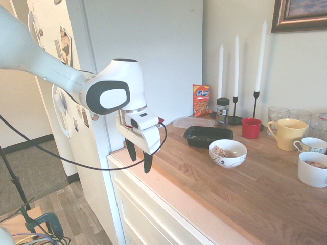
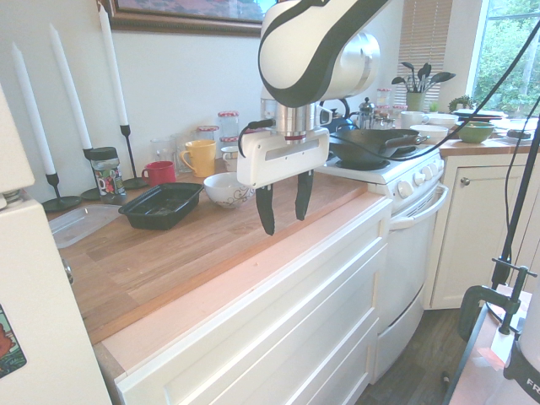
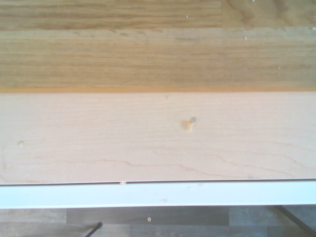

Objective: Pour the cereal into the box

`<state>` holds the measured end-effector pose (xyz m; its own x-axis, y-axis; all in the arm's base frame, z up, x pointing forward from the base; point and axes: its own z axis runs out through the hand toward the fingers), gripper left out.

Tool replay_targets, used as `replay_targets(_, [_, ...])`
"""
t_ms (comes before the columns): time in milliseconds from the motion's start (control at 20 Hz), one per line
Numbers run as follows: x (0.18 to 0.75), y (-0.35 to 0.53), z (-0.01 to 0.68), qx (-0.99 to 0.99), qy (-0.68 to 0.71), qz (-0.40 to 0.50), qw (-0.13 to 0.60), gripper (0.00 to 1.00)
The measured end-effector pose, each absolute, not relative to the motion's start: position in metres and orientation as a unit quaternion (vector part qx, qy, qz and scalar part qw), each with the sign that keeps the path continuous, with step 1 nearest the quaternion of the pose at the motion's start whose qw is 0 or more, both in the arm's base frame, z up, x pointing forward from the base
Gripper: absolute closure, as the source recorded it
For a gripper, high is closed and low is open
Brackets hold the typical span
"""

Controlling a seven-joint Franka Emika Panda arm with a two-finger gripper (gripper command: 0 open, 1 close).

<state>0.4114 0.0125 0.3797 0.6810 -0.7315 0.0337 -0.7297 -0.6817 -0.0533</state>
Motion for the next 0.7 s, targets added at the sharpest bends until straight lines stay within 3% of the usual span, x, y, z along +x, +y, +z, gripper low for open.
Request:
replay_targets(300, [0.43,0.008,0.395,-0.915,0.401,-0.04,0.024,0.0])
replay_targets(700, [0.548,-0.054,0.436,-0.897,0.437,-0.06,0.022,0.0])
